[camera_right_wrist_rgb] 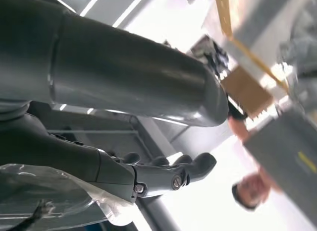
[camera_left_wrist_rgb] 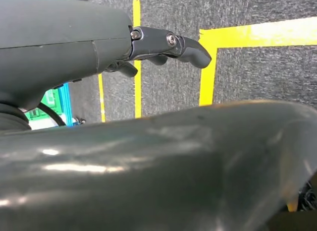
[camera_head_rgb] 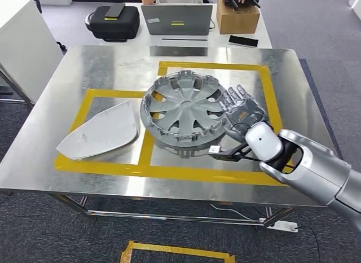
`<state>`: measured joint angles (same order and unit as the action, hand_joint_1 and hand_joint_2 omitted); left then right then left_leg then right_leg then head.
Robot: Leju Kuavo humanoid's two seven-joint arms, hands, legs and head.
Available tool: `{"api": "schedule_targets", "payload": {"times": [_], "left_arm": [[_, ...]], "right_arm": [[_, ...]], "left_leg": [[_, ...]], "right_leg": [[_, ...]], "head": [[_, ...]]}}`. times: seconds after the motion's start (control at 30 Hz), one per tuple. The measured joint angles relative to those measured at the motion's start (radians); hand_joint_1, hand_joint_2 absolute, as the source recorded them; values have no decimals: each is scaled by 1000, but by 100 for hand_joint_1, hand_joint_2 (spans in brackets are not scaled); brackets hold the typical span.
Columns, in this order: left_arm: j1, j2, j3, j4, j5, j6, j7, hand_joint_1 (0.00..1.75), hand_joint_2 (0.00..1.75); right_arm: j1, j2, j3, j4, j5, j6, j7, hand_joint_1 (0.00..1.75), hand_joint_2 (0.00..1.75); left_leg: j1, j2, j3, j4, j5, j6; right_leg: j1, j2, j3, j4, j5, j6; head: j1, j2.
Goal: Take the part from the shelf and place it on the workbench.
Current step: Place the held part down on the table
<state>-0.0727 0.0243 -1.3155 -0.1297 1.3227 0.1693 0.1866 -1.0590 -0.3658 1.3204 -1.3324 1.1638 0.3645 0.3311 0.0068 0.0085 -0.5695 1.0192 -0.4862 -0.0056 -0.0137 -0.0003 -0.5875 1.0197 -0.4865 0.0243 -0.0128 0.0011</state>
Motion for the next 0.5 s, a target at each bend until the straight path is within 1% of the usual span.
{"api": "schedule_targets", "payload": {"times": [0.17, 0.23, 0.37, 0.5], "left_arm": [[-4, 0, -11, 1, 0, -1, 1, 0, 0], [-4, 0, -16, 1, 0, -1, 2, 0, 0], [-5, 0, -28, 1, 5, -1, 5, 0, 0], [-8, 0, -38, 1, 9, -1, 6, 0, 0]], "right_arm": [[58, -13, -60, 35, 54, 1, -18, 0, 0], [82, -14, -82, 45, 85, -20, -2, 0, 0], [150, -3, -149, 70, 177, -105, 30, 0, 0], [187, 12, -194, 83, 194, -111, 8, 0, 0]], "left_leg": [[0, 2, 1, 0, -1, 1], [0, 2, 0, 0, -1, 1], [1, 1, 0, 0, -1, 1], [0, 2, 0, 0, -1, 1]], "right_leg": [[0, 2, -1, 0, 0, 0], [1, 1, -1, 0, 0, 0], [1, 1, 0, 0, 0, 0], [1, 1, 0, 0, 0, 0]], "head": [[0, 0], [0, 0], [0, 0], [0, 0]]}}
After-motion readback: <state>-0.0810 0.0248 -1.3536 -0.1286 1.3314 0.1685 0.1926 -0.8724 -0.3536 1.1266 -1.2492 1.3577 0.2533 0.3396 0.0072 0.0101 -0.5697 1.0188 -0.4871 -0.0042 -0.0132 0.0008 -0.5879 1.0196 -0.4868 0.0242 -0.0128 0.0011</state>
